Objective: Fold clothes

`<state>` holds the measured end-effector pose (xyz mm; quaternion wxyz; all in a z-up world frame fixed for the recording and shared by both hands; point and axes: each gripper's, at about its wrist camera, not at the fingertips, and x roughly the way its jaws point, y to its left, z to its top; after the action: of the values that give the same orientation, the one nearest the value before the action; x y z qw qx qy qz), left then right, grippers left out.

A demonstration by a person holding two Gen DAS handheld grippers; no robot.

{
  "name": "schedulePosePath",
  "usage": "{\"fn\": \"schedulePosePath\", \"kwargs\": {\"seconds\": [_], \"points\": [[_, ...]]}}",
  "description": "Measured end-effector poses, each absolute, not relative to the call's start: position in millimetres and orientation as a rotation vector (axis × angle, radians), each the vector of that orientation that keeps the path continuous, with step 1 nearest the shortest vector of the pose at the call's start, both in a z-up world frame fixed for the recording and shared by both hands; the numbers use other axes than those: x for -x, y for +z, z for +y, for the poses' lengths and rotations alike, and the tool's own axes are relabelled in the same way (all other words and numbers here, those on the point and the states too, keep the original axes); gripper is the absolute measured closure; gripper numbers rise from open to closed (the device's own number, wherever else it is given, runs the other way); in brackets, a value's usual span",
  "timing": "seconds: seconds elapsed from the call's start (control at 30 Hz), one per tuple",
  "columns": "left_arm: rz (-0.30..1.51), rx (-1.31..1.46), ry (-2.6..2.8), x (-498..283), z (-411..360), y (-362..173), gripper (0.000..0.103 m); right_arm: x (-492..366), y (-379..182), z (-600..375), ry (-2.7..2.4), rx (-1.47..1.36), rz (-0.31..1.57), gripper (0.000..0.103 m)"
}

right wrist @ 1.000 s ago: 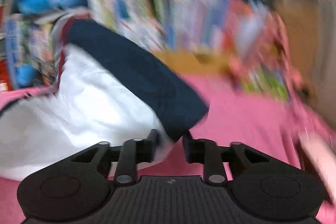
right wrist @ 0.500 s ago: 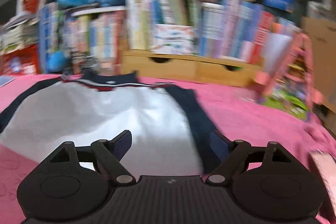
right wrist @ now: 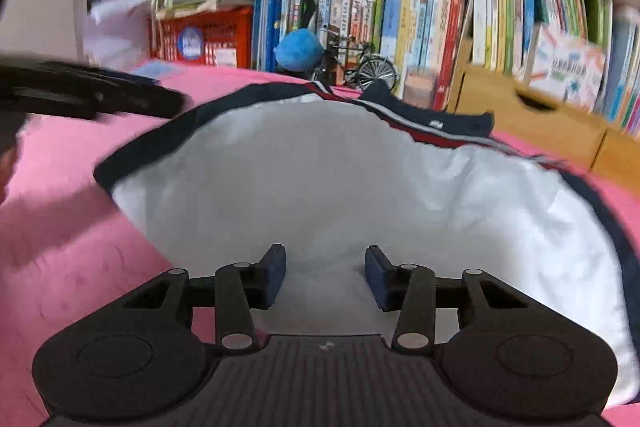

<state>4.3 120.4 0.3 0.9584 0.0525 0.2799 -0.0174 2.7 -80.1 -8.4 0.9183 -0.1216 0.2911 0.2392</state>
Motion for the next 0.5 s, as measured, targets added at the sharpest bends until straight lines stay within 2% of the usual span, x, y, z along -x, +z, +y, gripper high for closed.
{"fn": "schedulePosePath", "kwargs": {"seconds": [0.07, 0.1, 0.17, 0.33, 0.4, 0.43, 0.47, 0.5], "points": [[0.634, -0.174, 0.034, -9.4, 124.6, -21.4, 0.048, -1.6, -9.2, -106.7, 0.407, 0.243, 0.604, 0.059], [0.615, -0.150, 0.033, -2.4, 134.5, -20.3, 0.048, -3.4, -12.8, -128.5, 0.326, 0.221, 0.626, 0.059], [0.629, -0.149, 0.092, 5.9, 150.4, -16.5, 0.042, -5.5, -23.5, -183.5, 0.078, 0.237, 0.616, 0.059], [0.623, -0.085, 0.036, 19.0, 177.3, 3.7, 0.043, 9.9, -7.4, -282.4, -0.135, 0.098, 0.666, 0.057], [0.594, 0.002, -0.047, 14.2, 186.1, 15.3, 0.027, 18.5, 4.8, -298.2, -0.041, 0.008, 0.631, 0.055], [0.579, 0.045, -0.088, 11.9, 190.5, 21.0, 0.017, 21.9, 10.3, -304.0, 0.024, -0.042, 0.607, 0.046], [0.563, 0.088, -0.130, 9.5, 194.9, 26.8, 0.015, 21.0, 14.6, -307.1, 0.095, -0.084, 0.592, 0.041], [0.556, 0.134, -0.163, 2.6, 200.4, 28.4, 0.014, 17.6, 18.1, -308.0, 0.152, -0.114, 0.571, 0.032]]}}
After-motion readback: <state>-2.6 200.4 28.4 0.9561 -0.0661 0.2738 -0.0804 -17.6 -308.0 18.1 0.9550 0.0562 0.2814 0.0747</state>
